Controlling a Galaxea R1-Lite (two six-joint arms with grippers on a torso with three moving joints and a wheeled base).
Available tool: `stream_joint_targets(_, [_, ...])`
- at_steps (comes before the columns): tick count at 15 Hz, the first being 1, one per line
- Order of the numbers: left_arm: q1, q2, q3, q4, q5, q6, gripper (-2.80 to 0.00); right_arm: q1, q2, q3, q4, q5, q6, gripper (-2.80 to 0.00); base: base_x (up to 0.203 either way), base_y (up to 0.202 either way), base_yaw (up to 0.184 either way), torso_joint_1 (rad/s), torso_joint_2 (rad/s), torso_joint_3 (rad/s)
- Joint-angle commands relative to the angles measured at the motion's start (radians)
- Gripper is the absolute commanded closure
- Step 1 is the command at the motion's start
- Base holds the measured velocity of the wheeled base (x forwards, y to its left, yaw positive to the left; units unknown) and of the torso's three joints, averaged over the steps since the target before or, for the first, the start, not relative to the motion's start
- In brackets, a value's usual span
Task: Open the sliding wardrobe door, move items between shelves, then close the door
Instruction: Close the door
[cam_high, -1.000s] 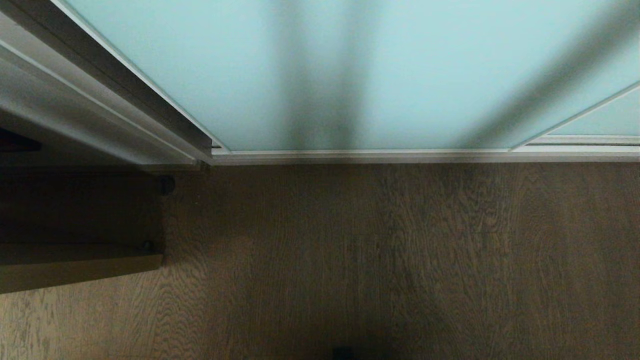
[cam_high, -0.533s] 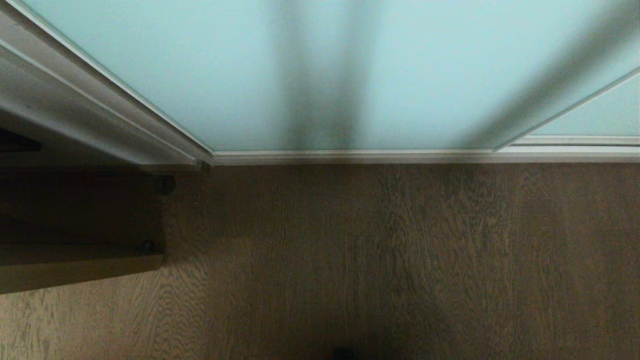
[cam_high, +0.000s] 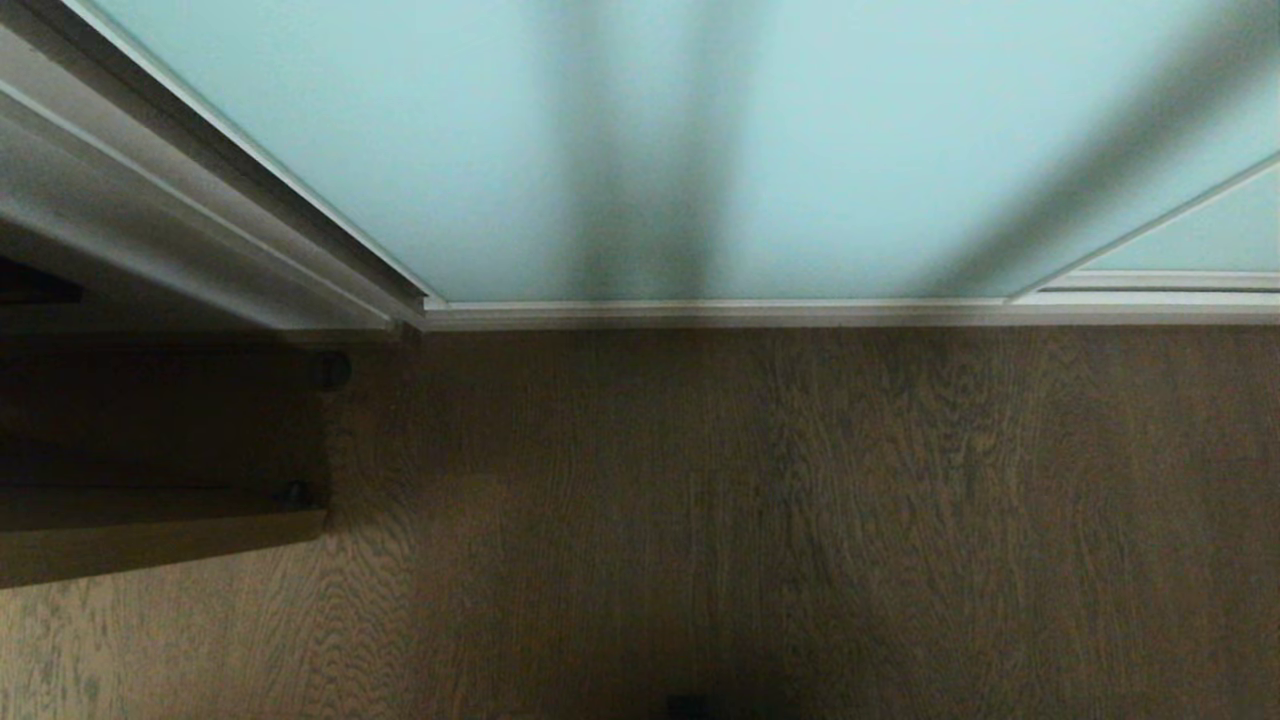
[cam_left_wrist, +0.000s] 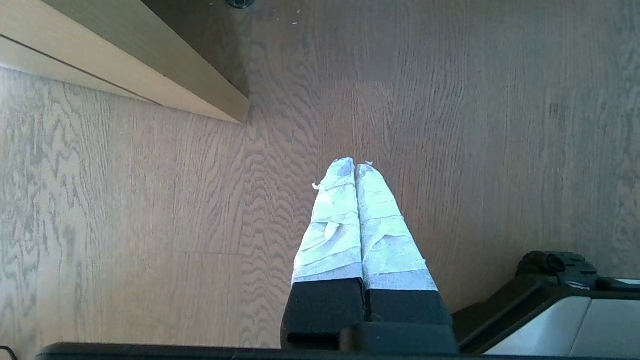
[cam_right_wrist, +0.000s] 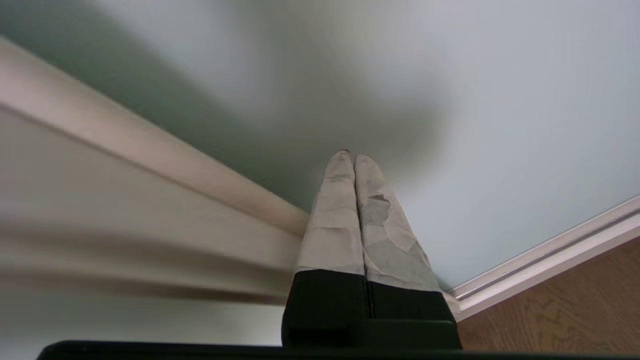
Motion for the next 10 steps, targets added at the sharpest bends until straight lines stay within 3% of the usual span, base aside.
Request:
stream_joint_targets(1, [0.001,0.000,0.000,0.000,0.001,0.000,0.00,0.001,-0.006,0.000,-0.003,0.005,0.006,0.00,0.000,0.000,0.000,0.000,0.00,0.000])
stream_joint_targets(7, [0.001,0.000,0.000,0.000,0.001,0.000,0.00,-0.002,0.009,0.012,-0.020,0.001,-0.006,0.00,0.000,0.000,0.000,0.000,0.00,0.000])
stream_joint_targets(10, [0.001,0.000,0.000,0.000,0.000,0.000,0.00,-0.015,0.033,-0.007,-0.029,-0.006,-0.150,0.00,0.000,0.000,0.000,0.000,0.00,0.000])
